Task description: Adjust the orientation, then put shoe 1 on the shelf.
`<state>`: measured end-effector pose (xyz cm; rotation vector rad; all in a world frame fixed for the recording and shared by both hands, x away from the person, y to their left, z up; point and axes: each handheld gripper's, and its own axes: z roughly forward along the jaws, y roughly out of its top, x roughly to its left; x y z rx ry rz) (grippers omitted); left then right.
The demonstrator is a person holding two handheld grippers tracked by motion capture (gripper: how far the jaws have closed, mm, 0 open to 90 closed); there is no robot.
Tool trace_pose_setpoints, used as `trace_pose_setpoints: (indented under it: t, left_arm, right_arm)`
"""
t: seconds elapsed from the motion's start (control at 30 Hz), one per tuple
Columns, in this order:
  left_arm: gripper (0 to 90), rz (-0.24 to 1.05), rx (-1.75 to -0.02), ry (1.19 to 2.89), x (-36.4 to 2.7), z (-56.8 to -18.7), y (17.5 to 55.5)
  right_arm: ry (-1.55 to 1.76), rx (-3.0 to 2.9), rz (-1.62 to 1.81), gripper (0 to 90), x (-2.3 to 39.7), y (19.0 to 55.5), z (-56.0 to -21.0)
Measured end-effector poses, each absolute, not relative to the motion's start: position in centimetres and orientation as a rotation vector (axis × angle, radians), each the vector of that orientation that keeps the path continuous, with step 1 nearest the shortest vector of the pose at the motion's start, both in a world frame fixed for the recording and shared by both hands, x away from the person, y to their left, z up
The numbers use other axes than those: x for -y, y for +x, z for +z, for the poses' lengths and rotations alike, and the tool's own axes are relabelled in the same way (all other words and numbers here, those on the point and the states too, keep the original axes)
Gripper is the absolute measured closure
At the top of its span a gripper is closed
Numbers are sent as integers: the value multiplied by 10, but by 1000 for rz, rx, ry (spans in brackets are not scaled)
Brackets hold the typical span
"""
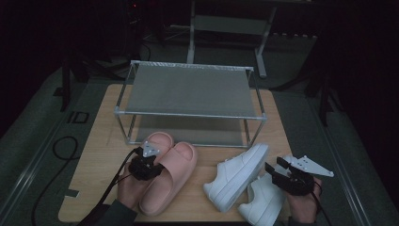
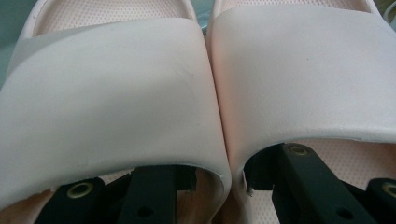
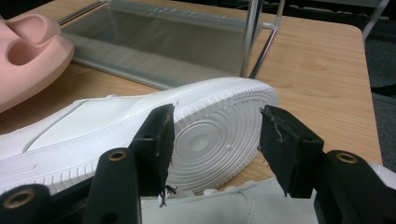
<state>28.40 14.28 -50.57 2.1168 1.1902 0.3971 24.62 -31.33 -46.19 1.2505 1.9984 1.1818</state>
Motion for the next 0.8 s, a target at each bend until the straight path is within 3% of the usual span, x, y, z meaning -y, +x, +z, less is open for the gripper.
trace_pose_setpoints:
  t: [0.8]
  left_arm:
    - [694, 404, -1114, 2122, -134, -494, 306]
  right_arm:
    - [1253, -1994, 1183, 446, 314, 246, -462]
